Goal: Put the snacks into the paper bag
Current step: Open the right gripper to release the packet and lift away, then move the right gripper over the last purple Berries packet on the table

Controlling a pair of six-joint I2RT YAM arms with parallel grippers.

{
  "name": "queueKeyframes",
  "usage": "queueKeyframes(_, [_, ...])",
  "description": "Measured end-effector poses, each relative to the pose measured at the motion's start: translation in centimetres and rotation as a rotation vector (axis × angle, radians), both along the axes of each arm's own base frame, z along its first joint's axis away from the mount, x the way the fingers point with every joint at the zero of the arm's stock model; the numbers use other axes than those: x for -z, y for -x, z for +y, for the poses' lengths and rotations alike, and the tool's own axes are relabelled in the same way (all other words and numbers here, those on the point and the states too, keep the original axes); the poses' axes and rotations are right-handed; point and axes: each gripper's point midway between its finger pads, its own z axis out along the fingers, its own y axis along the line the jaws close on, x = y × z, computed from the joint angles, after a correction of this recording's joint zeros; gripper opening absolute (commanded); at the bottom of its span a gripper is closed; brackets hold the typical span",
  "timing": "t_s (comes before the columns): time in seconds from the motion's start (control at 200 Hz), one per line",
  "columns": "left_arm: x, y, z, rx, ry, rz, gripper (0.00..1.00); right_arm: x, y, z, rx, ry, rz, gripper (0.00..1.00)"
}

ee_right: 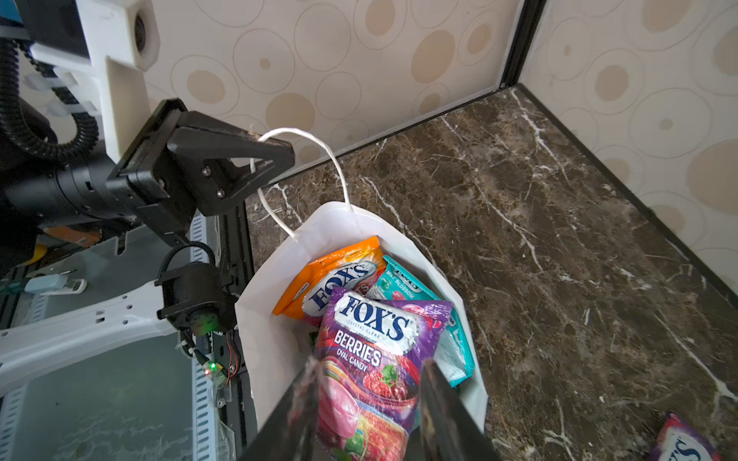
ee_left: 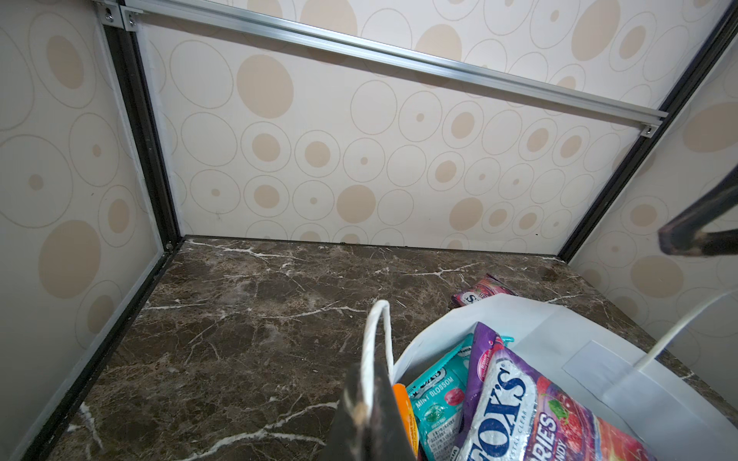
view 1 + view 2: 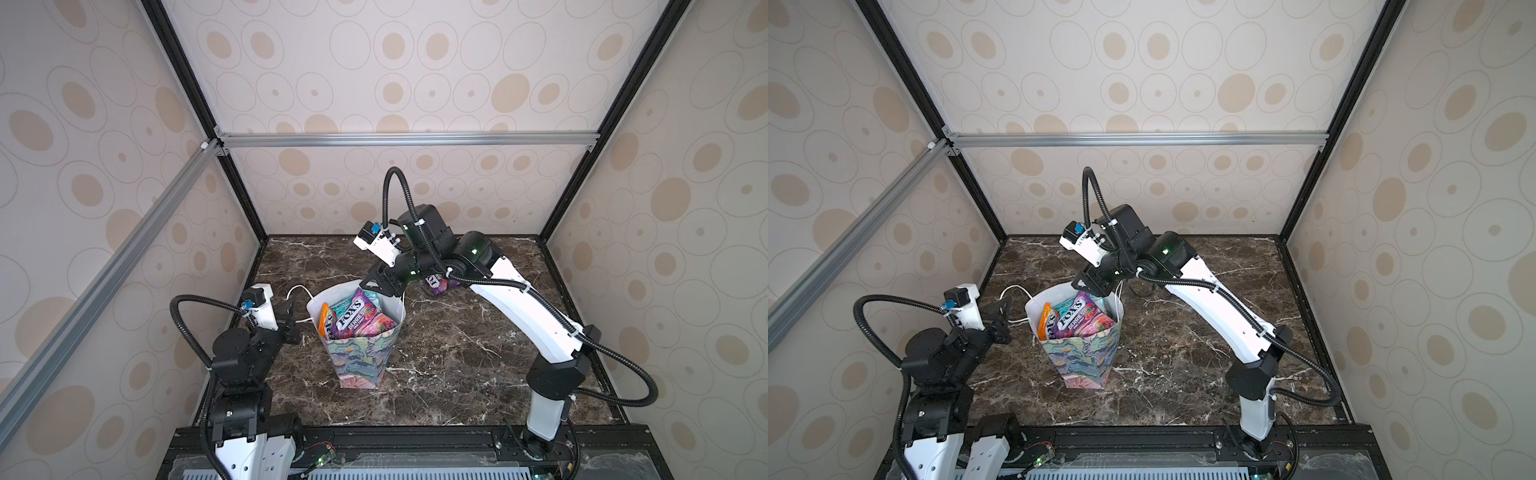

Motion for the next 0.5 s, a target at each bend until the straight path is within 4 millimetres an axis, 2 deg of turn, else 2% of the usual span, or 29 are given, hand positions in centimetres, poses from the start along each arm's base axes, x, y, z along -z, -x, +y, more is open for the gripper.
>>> queueKeyframes(0.185, [0.0, 0.0, 0.0, 0.000, 0.000, 0.000, 0.00, -1.6, -0.5, -1.7, 0.087, -0.035, -0.053, 0.45])
queueKeyframes(0.32, [0.0, 0.0, 0.0, 0.000, 0.000, 0.000, 0.00, -2.1, -1.1, -3.7, 0.175, -0.079, -0.067, 0.48])
queueKeyframes(0.43, [0.0, 0.0, 0.0, 0.000, 0.000, 0.002, 0.00, -2.7, -2.7, -6.9, 0.295, -0.148, -0.063, 0.49])
queueKeyframes(0.5, [0.0, -0.1, 0.0, 0.000, 0.000, 0.003, 0.00, -3.2, -4.3, -10.1, 0.400, -0.220, -0.055, 0.50])
